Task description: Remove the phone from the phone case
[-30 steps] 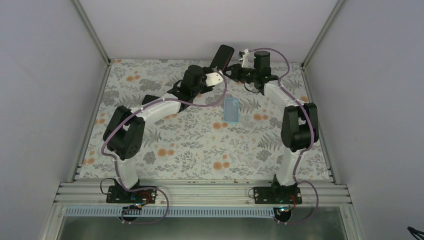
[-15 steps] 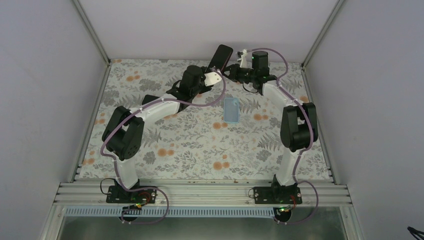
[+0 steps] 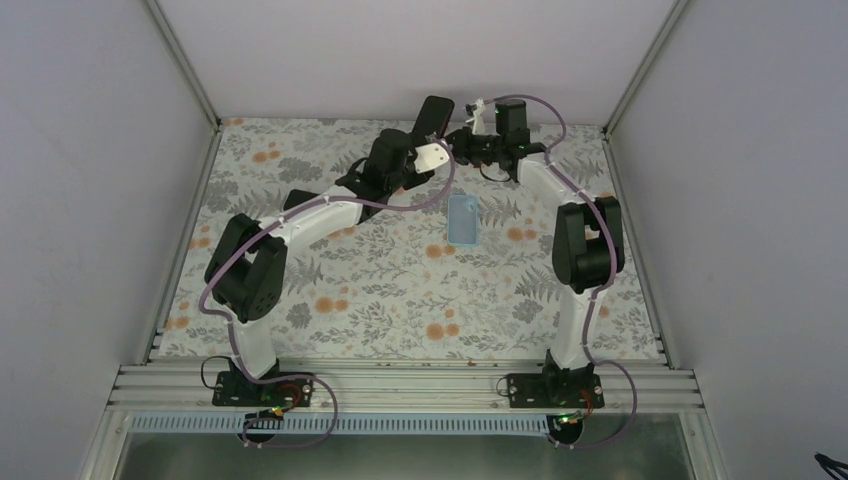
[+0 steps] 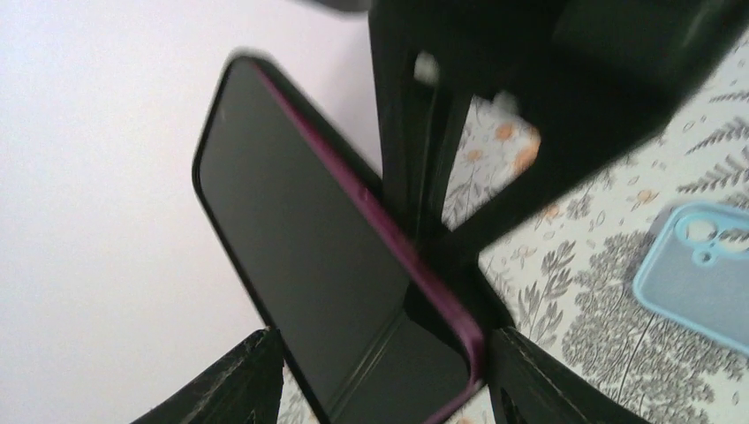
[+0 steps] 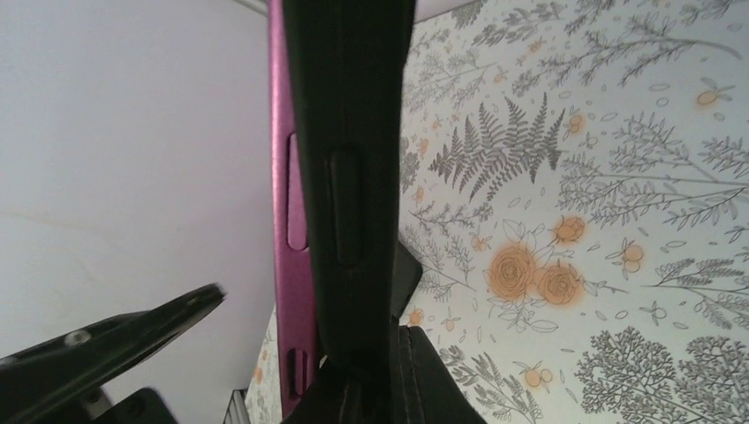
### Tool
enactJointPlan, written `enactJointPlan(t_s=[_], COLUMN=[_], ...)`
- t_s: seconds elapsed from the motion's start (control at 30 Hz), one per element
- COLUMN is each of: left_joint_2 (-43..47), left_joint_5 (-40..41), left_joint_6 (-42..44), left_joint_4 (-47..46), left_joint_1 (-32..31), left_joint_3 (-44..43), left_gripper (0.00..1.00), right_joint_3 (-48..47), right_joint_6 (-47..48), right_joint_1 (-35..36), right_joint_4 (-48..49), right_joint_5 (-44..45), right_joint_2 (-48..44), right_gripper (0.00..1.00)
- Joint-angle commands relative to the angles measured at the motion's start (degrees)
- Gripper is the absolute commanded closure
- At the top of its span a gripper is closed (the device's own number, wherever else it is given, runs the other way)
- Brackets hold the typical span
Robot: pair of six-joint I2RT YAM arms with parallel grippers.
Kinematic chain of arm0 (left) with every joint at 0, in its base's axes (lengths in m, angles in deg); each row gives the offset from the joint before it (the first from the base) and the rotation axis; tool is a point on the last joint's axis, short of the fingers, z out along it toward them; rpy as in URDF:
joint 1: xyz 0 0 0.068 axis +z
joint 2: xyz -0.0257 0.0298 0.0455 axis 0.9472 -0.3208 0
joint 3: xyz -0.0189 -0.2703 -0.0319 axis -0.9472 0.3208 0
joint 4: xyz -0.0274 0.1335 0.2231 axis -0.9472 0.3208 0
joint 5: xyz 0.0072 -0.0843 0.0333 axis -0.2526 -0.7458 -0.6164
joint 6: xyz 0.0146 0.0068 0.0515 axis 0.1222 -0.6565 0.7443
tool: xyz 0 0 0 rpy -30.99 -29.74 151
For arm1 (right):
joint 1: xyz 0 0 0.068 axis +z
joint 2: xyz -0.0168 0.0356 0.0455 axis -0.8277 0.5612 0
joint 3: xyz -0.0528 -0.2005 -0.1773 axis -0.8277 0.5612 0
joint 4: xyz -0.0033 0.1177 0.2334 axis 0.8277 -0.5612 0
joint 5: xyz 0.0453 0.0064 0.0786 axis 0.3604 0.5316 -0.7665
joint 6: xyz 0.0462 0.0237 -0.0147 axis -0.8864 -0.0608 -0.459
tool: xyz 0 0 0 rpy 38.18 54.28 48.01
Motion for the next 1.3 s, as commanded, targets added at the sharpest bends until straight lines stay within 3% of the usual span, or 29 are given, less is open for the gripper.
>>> enactJointPlan(t_s=[0.0,0.23,0.53,1.27], left_joint_2=[1.65,0.81,3.8,0.35], left_joint_5=[-1.18,1.76,-2.45,-2.27], left_joint_6=[-1.21,1.23,0.48,3.27], left_joint_4=[-5.68,-7.79,-3.04,-6.17], left_joint_1=[-1.59,-1.26,-2.77,-2.78], left_joint_3=[-3.37,-3.22,-1.62,1.58], left_gripper=[0.41,0.42,0.42,0.41], right_joint_3=[-2.71,-1.7,-2.02,-1.3], right_joint_6=[2.73,2.33,1.16,-0.36], right_joint_1=[1.67,1.5,-0.01,-1.41], right_joint_4=[-2.12,-1.68,-1.27,0.43], right_joint_5=[-3.49,-4.08,-4.2,-4.98], right_joint_2=[1.0,0.9,1.43,-1.51], right_gripper=[0.97,0.97,0.97,0.97])
